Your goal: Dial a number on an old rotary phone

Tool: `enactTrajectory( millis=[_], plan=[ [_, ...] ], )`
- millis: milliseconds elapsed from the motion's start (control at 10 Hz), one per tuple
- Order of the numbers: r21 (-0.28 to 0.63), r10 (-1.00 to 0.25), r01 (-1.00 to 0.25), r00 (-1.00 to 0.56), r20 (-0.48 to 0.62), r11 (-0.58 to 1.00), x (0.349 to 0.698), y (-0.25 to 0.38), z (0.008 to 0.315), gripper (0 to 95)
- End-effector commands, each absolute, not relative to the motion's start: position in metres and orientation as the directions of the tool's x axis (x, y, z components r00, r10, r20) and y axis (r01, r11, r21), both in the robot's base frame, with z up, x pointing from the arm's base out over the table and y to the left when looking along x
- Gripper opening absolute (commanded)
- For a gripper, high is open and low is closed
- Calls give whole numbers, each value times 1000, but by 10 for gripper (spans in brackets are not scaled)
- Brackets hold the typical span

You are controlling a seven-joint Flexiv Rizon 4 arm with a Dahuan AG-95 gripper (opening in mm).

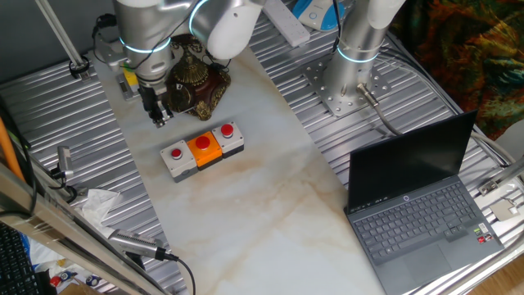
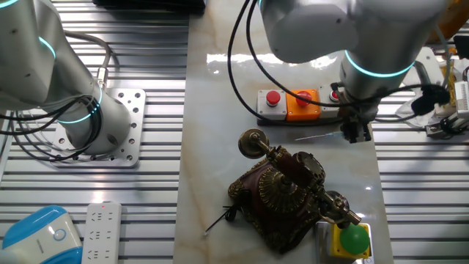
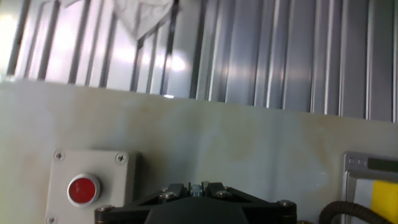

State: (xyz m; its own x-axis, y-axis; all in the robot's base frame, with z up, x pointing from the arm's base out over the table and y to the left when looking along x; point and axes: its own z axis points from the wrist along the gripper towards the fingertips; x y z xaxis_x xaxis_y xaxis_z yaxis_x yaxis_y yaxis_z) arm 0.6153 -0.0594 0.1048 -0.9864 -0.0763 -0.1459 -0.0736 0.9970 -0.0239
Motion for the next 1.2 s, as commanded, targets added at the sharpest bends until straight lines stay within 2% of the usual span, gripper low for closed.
enactTrajectory(
  millis=[100,400,600,1200],
  plan=[
    [-9,-38,-38,-991,-128,999,615,-60,104,0],
    [-2,-44,-44,-994,-101,999,614,-59,103,0],
    [-7,-61,-61,-995,-75,998,614,-59,102,380],
    [1,-59,-59,-996,-60,998,614,-59,102,380]
  ],
)
